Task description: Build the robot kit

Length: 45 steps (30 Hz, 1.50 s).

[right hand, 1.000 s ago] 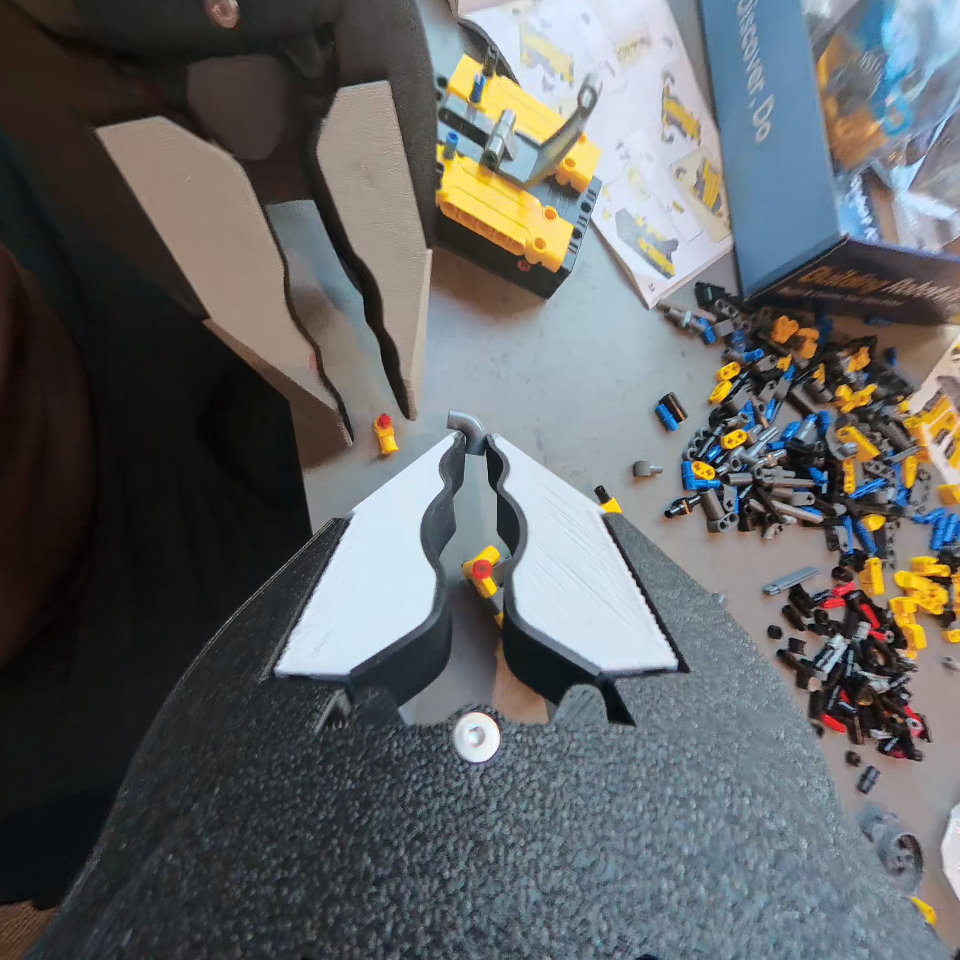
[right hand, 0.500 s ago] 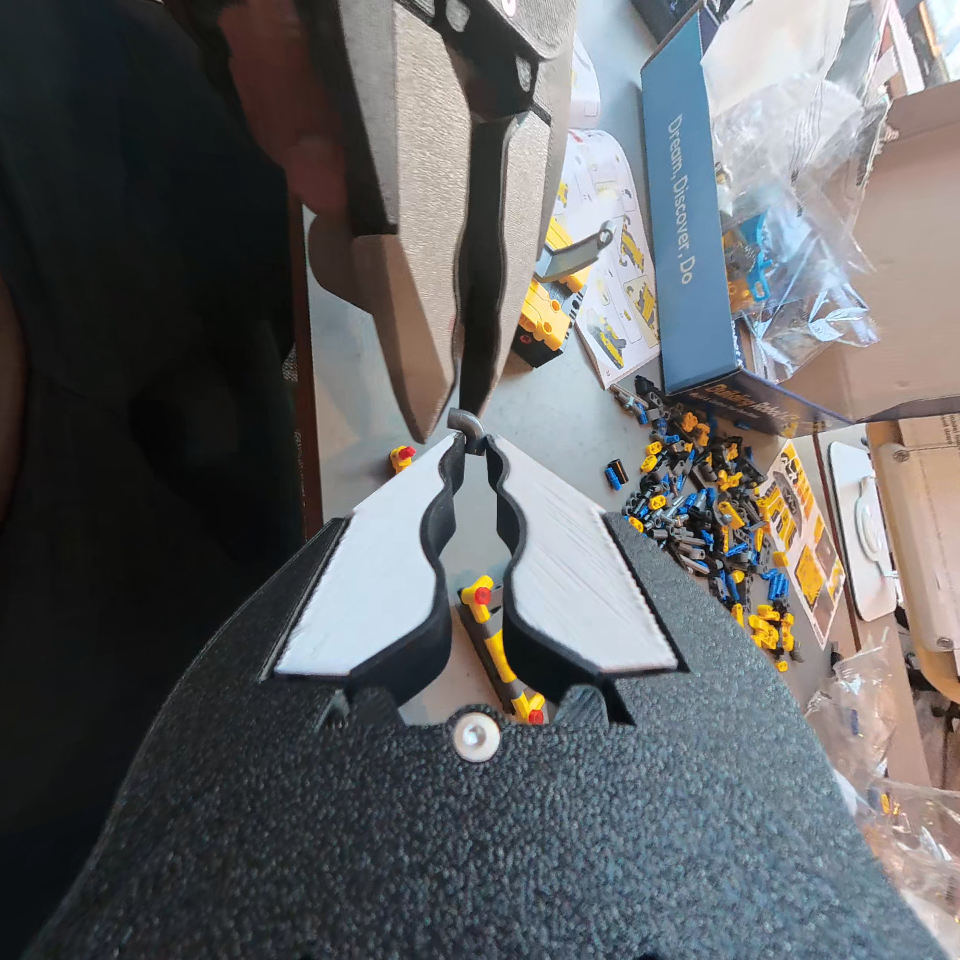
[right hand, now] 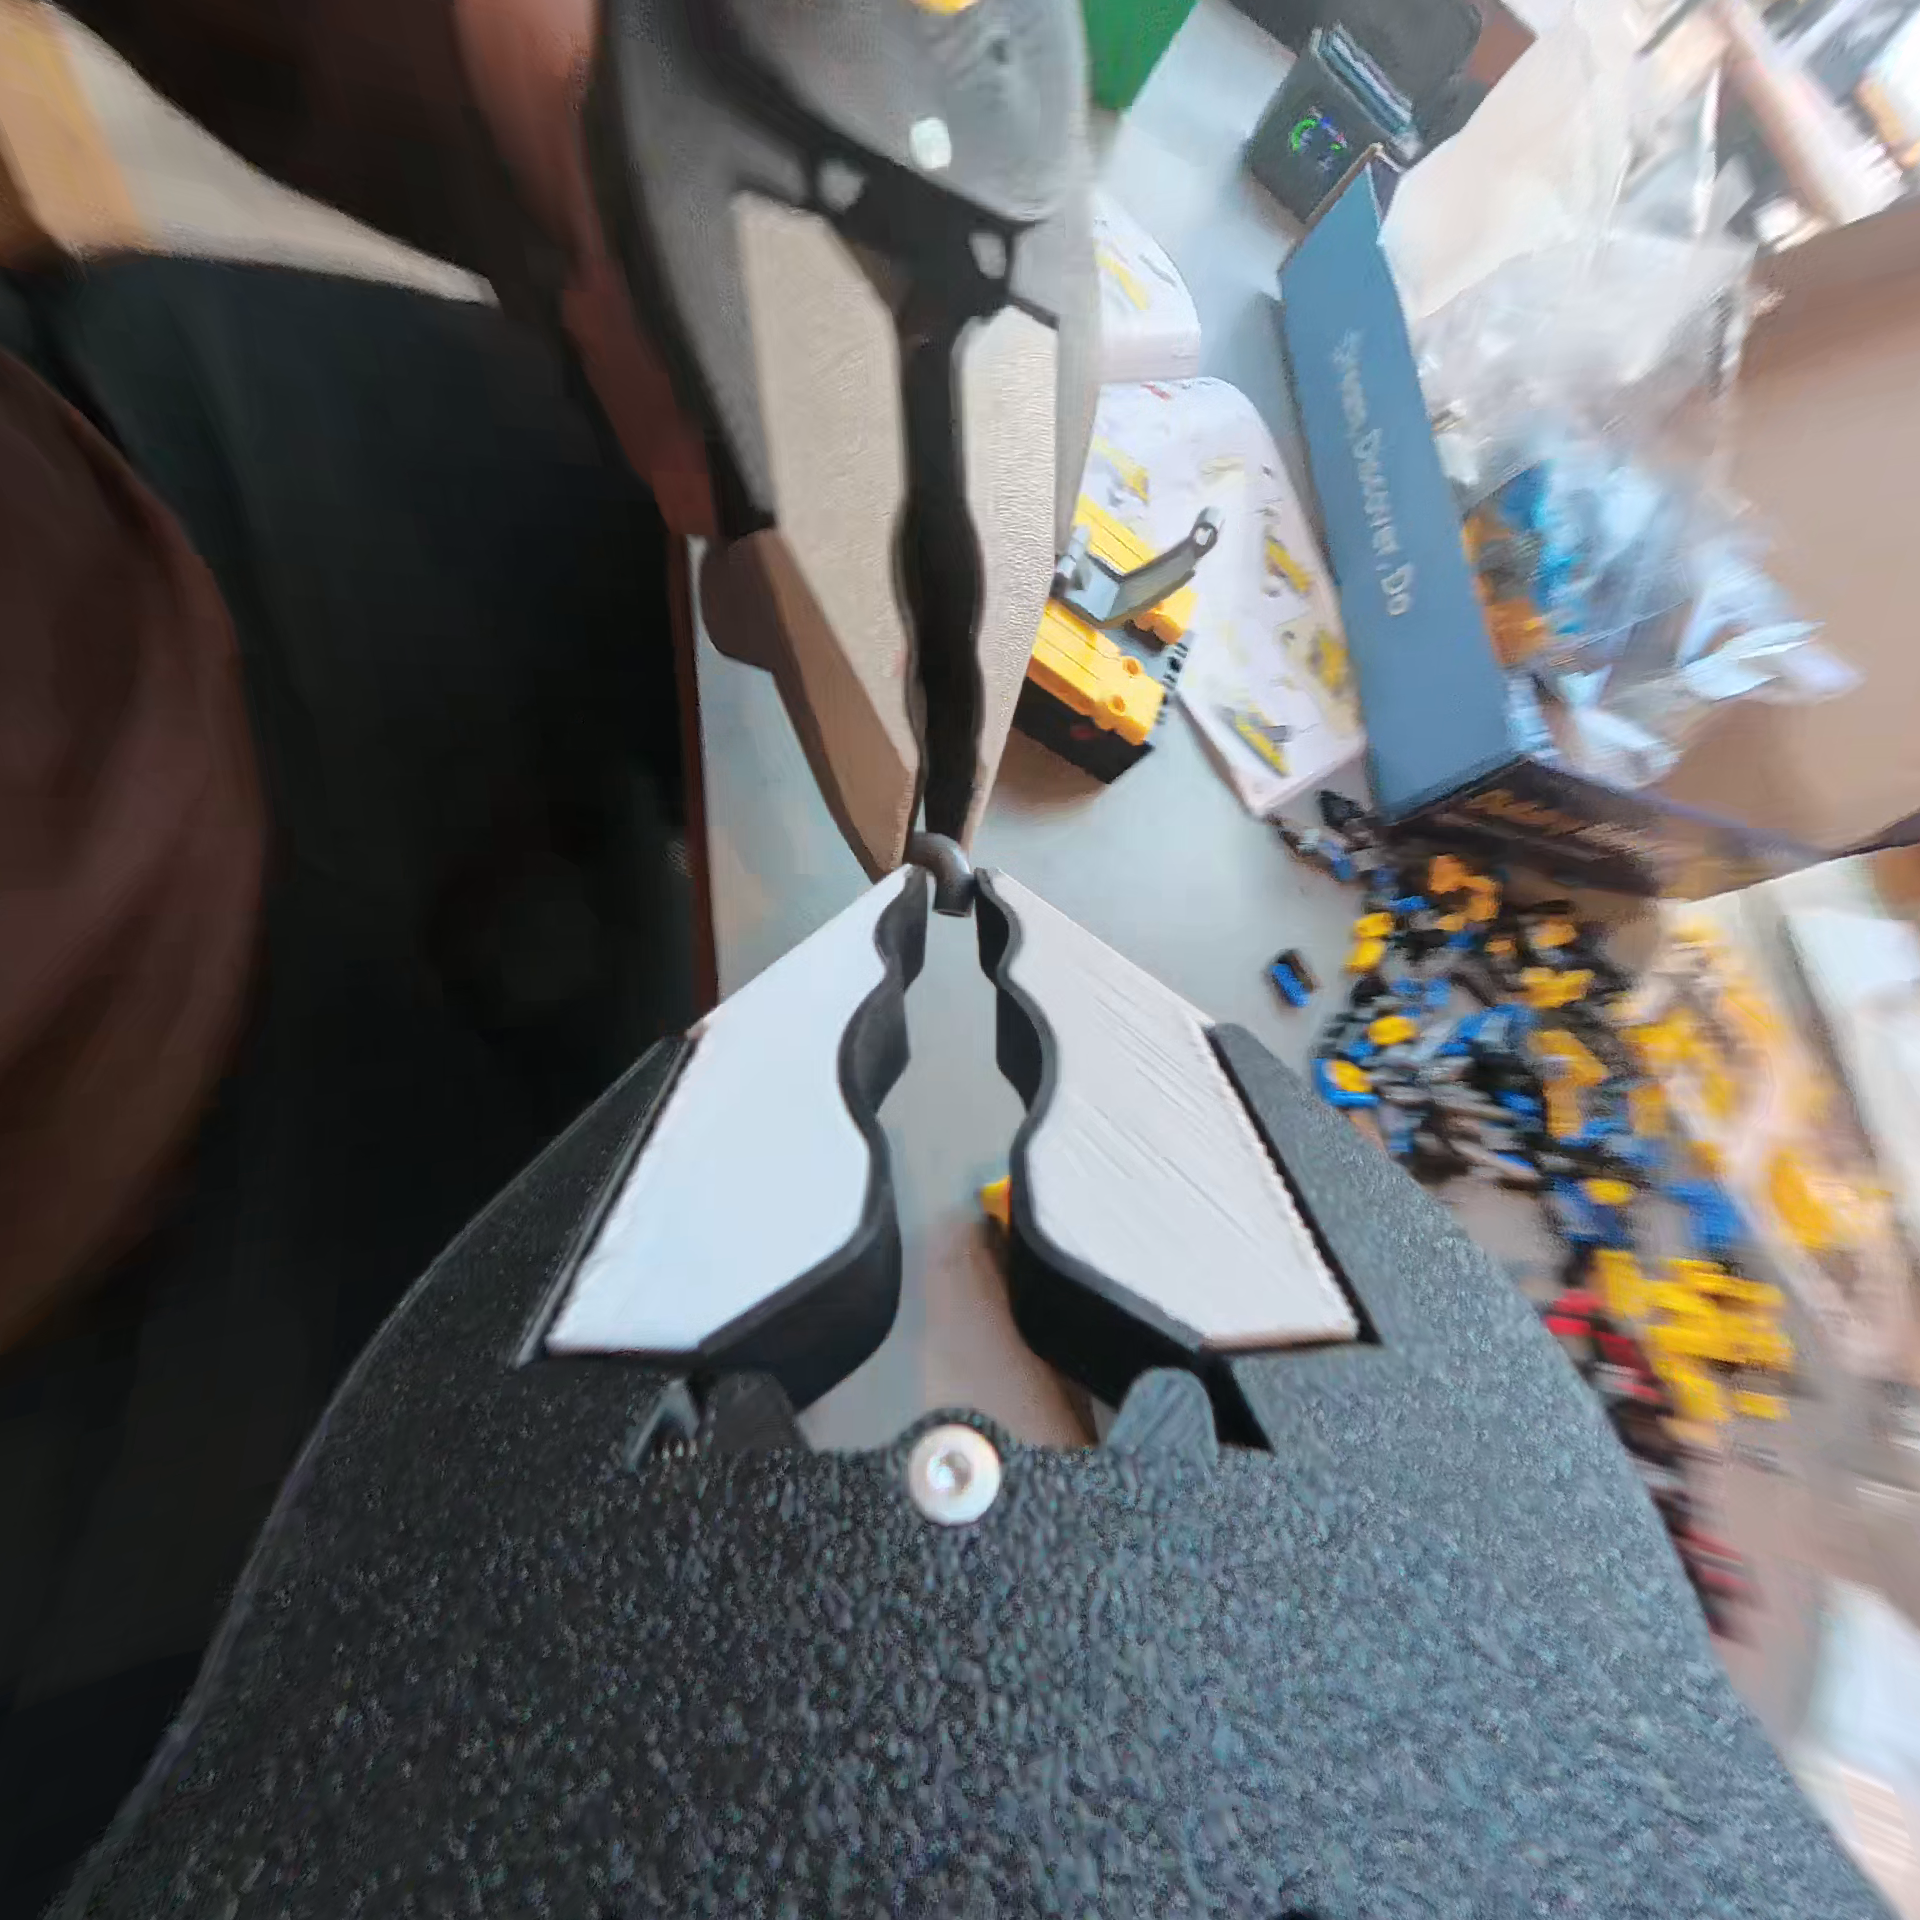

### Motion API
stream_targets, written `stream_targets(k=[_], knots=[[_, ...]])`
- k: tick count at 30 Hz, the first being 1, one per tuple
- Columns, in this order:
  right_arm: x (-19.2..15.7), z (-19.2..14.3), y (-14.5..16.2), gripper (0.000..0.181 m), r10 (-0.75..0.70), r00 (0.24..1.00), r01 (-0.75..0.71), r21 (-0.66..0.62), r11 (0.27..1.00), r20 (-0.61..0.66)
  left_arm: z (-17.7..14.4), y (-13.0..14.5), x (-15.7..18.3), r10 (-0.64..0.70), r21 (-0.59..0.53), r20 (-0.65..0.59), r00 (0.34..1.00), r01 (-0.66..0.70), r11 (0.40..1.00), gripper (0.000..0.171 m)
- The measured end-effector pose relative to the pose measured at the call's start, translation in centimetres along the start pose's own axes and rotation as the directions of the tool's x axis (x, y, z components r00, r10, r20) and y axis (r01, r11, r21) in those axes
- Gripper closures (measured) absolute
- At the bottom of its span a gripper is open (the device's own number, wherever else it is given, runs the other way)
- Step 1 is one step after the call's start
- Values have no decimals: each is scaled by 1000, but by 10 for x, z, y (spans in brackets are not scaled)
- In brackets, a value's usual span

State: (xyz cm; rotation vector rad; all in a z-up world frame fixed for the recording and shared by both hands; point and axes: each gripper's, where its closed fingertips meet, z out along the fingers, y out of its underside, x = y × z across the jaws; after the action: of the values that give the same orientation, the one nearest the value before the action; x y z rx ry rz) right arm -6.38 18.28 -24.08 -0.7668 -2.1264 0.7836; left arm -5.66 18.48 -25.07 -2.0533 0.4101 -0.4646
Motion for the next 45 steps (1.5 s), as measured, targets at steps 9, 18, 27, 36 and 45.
stream_targets(k=[9, 18, 27, 36, 45], knots=[[-8, -14, -7, 168, 287, 925, -311, 65, 948, 248, -1, -6, 12, 483, 1, 181, 857, -491, 871, 166], [-10, -12, -11, 173, 304, 912, -333, 65, 941, 275, -3, -11, 12, 550, 11, 283, 786, -576, 818, 165], [-6, -7, -8, 174, 286, 931, -302, 43, 952, 227, -5, -9, 4, 476, 26, 351, 807, -516, 856, 166], [-12, 14, 21, 174, 147, 962, -115, -151, 982, 228, 6, 37, -10, 247, -169, 153, 957, -221, 961, 148], [-13, 21, 25, 173, 104, 949, -33, -234, 972, 299, 19, 45, -15, 176, -248, 120, 977, -142, 958, 158]])
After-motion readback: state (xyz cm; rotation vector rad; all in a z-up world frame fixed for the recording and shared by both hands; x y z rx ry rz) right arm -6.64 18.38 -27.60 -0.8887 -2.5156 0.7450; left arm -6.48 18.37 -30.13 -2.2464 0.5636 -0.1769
